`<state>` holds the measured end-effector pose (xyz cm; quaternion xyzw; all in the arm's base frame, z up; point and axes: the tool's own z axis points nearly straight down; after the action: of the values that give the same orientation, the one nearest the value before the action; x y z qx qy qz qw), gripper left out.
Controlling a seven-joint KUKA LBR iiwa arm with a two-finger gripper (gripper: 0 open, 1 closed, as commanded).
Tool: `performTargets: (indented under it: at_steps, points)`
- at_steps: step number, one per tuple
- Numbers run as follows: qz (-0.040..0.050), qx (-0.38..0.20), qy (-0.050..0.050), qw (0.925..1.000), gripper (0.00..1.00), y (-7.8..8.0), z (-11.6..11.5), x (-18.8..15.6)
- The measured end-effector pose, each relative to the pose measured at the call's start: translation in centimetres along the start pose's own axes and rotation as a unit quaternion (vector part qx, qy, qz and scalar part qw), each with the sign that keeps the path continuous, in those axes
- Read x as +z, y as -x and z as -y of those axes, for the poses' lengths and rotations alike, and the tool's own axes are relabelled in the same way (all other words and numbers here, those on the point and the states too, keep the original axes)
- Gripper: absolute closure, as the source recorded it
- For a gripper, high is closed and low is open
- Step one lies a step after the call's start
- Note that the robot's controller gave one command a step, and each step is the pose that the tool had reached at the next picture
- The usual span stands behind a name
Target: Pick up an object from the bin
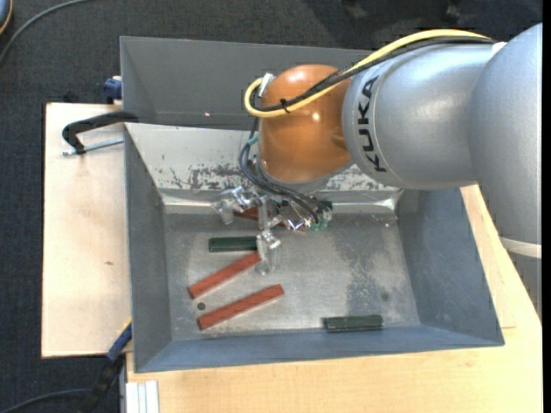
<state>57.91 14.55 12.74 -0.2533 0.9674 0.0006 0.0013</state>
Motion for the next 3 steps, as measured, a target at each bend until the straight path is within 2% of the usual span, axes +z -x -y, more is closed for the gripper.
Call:
performTargets:
  at_steps: [1,2,3]
  points:
    - [-0.0030,-0.019,0.001,0.9998,0.00,-0.54,-0.22,6.00]
    - [-0.0004,-0.018,0.001,0.9998,0.00,-0.42,-0.27,5.89]
    - [-0.0003,-0.018,0.000,0.9998,1.00,-0.42,-0.25,5.89]
